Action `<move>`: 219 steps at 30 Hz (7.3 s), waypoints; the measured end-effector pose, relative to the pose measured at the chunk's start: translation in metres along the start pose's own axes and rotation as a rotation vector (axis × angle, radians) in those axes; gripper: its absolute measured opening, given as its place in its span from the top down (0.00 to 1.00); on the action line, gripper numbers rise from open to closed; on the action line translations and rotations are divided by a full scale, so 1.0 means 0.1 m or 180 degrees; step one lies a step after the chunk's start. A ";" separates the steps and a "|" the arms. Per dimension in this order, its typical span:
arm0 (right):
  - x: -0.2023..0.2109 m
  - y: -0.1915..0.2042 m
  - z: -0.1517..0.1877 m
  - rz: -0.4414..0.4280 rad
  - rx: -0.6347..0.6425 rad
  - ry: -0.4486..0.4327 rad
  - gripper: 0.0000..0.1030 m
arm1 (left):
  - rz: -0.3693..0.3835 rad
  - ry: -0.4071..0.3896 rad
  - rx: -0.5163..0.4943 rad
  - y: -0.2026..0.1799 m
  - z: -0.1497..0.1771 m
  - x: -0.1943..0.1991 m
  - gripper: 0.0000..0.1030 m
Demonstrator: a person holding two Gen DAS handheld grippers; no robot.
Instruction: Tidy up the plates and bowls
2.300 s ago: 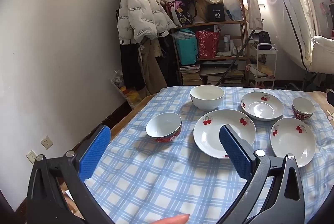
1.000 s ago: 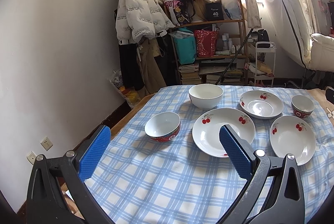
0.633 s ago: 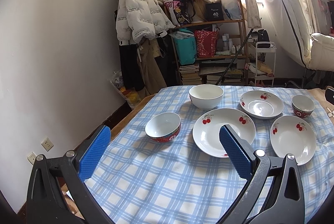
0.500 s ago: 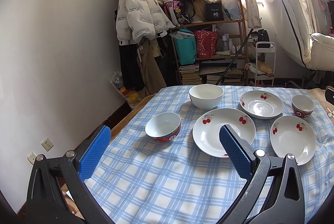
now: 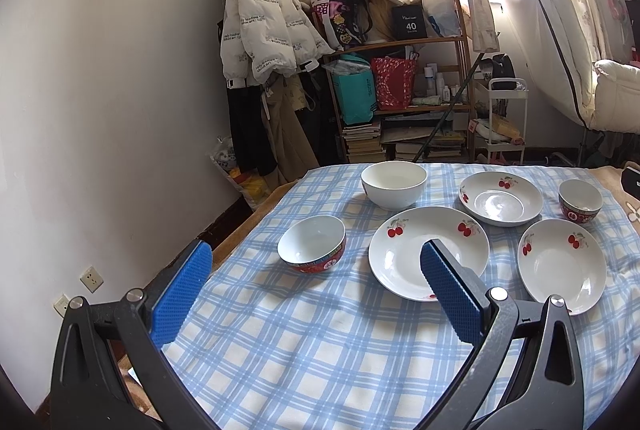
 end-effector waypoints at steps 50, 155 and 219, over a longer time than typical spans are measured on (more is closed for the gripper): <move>-0.37 0.02 -0.25 -0.0202 -0.0155 0.0193 0.00 | 0.0041 0.0508 0.0084 0.10 -0.16 -0.56 0.01; -2.65 0.94 1.00 -0.1051 -0.0445 0.1914 0.85 | 0.0980 0.2468 0.0781 -0.47 1.10 -2.76 0.79; -1.59 0.63 0.71 -0.0691 -0.0152 0.1970 0.50 | 0.0973 0.2297 0.0113 -0.50 0.68 -1.73 0.61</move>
Point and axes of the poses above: each gripper's, at about its wrist camera, not at the fingertips, and x roughly against the way its jaws point, y to its left, z to its underside, the point moved 1 cm from there along -x, roughly the way its jaws point, and after that the axes turned 12 degrees about -y, right-handed, at the moved point
